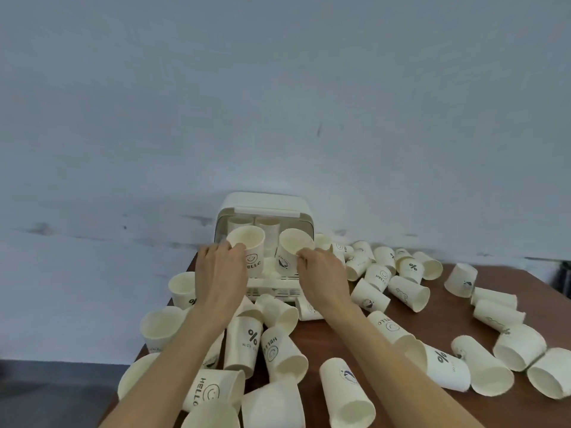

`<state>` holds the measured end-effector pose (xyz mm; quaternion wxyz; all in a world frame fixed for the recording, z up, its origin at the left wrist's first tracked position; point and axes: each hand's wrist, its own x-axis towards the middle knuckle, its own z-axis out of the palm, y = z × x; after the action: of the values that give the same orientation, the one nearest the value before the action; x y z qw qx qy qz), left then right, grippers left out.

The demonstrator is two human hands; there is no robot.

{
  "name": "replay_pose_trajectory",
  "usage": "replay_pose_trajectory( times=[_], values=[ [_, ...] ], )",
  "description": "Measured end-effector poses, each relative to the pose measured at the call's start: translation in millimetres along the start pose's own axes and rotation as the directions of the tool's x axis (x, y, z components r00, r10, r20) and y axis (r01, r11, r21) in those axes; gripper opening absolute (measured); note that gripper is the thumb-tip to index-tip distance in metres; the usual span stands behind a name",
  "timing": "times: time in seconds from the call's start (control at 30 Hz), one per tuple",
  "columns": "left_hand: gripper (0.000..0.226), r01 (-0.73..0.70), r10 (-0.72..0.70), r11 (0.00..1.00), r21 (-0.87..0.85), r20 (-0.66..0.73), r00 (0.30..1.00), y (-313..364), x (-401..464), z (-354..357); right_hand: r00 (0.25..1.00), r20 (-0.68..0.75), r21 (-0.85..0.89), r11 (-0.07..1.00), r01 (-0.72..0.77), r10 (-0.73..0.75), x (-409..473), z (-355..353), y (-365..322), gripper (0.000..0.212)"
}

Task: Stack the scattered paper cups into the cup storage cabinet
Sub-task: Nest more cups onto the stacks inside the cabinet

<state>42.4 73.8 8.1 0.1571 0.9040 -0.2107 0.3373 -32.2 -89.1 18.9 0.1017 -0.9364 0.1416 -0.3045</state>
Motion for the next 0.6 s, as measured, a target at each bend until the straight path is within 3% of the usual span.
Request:
replay_pose_trajectory(
  times=[0.1,0.23,0.47,0.6],
  values=[
    [0.013,0.040,-0.042,0.998,0.043,0.037,0.998,-11,15,14,0.999,0.031,0.039,0.999,0.021,-0.022,26,23,-3,0.026],
    [0.023,0.037,-0.044,0.997,0.073,0.097,0.994,-18,24,32,0.997,0.072,-0.033,0.999,0.034,-0.032,46,49,-2,0.025],
    [0.019,0.034,-0.054,0.995,0.098,0.204,0.978,-20,24,65,0.957,0.275,-0.154,0.978,0.139,-0.092,49,87,6,0.022],
    [0.027,-0.015,-0.050,0.983,0.181,0.353,0.934,-24,23,76,0.916,0.387,-0.180,0.967,0.182,-0.101,42,97,10,0.017]
  ],
)
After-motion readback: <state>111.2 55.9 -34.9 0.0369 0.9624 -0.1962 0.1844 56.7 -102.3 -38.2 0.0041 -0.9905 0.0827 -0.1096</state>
